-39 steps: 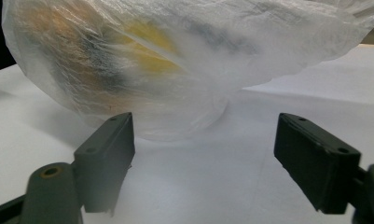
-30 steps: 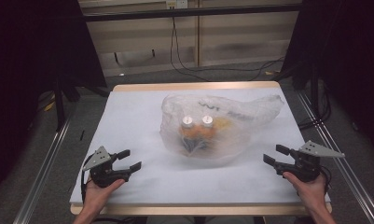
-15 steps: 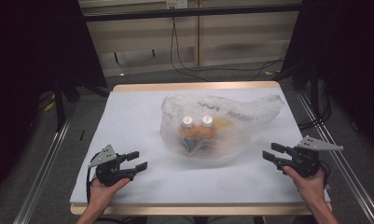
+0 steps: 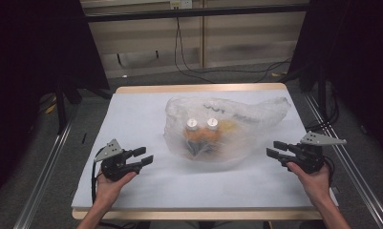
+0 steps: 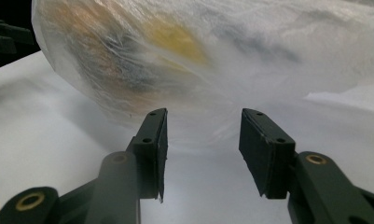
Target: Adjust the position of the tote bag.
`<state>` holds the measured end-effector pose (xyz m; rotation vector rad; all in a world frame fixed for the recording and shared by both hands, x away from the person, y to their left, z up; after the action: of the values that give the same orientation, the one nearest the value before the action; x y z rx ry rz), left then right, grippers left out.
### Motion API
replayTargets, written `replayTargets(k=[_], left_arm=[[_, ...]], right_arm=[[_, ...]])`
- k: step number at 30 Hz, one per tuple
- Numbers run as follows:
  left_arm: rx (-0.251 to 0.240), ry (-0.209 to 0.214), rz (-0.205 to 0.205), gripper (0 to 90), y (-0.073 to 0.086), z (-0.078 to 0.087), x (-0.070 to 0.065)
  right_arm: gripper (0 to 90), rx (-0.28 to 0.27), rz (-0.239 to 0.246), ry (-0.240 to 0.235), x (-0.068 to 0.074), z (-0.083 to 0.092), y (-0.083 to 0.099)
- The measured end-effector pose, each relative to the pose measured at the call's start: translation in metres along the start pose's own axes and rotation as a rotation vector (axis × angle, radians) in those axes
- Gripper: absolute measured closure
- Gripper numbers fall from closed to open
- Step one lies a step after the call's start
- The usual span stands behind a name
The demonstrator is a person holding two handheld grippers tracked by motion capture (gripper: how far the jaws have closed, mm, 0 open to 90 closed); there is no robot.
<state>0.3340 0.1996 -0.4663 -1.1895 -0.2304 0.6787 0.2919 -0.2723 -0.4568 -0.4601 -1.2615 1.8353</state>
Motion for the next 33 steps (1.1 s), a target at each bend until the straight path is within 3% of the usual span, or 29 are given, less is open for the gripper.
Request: replayTargets(k=[3, 6, 12, 15, 18, 19, 23, 30, 33], left_arm=[[-0.004, 0.019, -0.007, 51.6, -0.005, -0.001, 0.002], [-0.003, 0.012, 0.0, 51.4, -0.012, -0.006, 0.007], [-0.004, 0.003, 0.005, 53.0, -0.02, -0.017, 0.015], [0.001, -0.013, 0.001, 57.1, -0.025, -0.022, 0.02], [-0.013, -0.003, 0.004, 60.5, -0.03, -0.026, 0.023], [-0.01, -0.019, 0.006, 61.6, -0.031, -0.027, 0.025], [-0.016, -0.004, 0.005, 62.5, -0.033, -0.031, 0.028], [-0.009, -0.011, 0.01, 61.7, -0.037, -0.042, 0.038], [0.004, -0.018, -0.006, 66.3, -0.038, -0.047, 0.04]], right_arm=[[53.5, -0.008, 0.004, -0.012, 0.002, -0.001, -0.008], [53.5, -0.01, 0.014, -0.009, 0.001, -0.001, -0.013], [52.8, -0.017, 0.018, 0.018, -0.008, -0.002, -0.025], [52.8, -0.015, 0.017, 0.022, -0.013, -0.004, -0.03], [52.3, -0.023, 0.019, 0.03, -0.018, -0.005, -0.036], [52.2, -0.028, 0.023, 0.028, -0.02, -0.005, -0.038], [51.5, -0.03, 0.015, 0.037, -0.025, -0.006, -0.045], [47.3, -0.006, -0.005, 0.09, -0.048, -0.012, -0.046], [45.3, -0.003, -0.014, 0.106, -0.059, -0.013, -0.05]])
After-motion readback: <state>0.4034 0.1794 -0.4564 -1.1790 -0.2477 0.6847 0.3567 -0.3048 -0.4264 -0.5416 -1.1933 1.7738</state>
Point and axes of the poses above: each handheld gripper's, and its own axes: z roughly backward along the jaws, y roughly out of its underside, x roughly to its left, the point moved 6 cm from there along -z, roughly forward along the jaws, and after that the axes turned 2 degrees about z, right-handed, at the moved point
